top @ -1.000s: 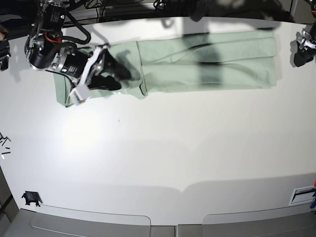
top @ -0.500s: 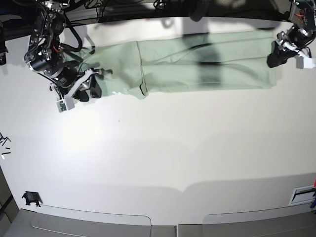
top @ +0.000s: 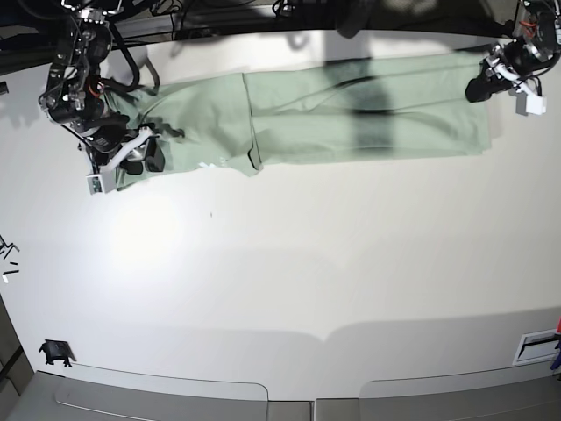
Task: Fold the T-shirt properly
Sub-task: 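Grasp the hem end of the green strip with the left gripper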
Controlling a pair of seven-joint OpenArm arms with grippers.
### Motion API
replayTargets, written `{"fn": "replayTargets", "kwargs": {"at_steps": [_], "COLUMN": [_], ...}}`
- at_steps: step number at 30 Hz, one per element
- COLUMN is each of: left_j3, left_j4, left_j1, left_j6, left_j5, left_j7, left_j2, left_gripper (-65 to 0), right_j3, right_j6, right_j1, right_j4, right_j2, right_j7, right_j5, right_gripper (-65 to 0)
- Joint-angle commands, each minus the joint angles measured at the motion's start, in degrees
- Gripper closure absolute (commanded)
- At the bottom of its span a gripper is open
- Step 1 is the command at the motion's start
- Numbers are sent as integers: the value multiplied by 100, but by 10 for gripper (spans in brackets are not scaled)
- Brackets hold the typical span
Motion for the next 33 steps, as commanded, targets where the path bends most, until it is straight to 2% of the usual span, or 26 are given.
{"fn": "replayTargets", "kwargs": {"at_steps": [1, 5, 9, 12, 14, 17, 20, 25, 29, 33], "left_j3": [-11, -28, -26, -26, -26, 33, 398, 1438, 2260, 2951], "left_j4": [37, 505, 1626, 2616, 3119, 3515, 3556, 3556, 3556, 3552], "left_j1": [20, 37, 238, 413, 446, 417, 398, 337, 22, -304], "left_j6": [7, -52, -52, -52, -52, -52, -52, -52, -52, 184], "left_j5": [-153, -619, -850, -852, -850, -850, -811, 63, 708, 1589], "left_j7": [4, 258, 468, 501, 511, 496, 452, -175, -319, -651], "left_j2": [-81, -79, 63, 457, 844, 1373, 1661, 1875, 1939, 1937], "left_gripper": [0, 0, 0, 0, 0, 0, 0, 0, 0, 0], "right_j3": [111, 382, 667, 828, 920, 1080, 1287, 1602, 1661, 1661], "right_j6": [-24, -107, -105, -103, -101, -101, -101, -101, -101, -101], "right_j1": [66, 63, 63, 63, 63, 61, 61, 61, 61, 61], "right_j4": [79, 79, 79, 79, 79, 76, 76, 76, 76, 76], "right_j2": [76, 79, 79, 79, 81, 81, 81, 81, 81, 79], "right_j7": [125, 127, 90, 28, -74, -181, -184, -146, -149, -149], "right_j5": [101, 103, 118, 116, 74, -162, -380, -374, -374, -369], "right_gripper": [-265, -265, -265, -265, -265, -265, -265, -265, -265, -265]}}
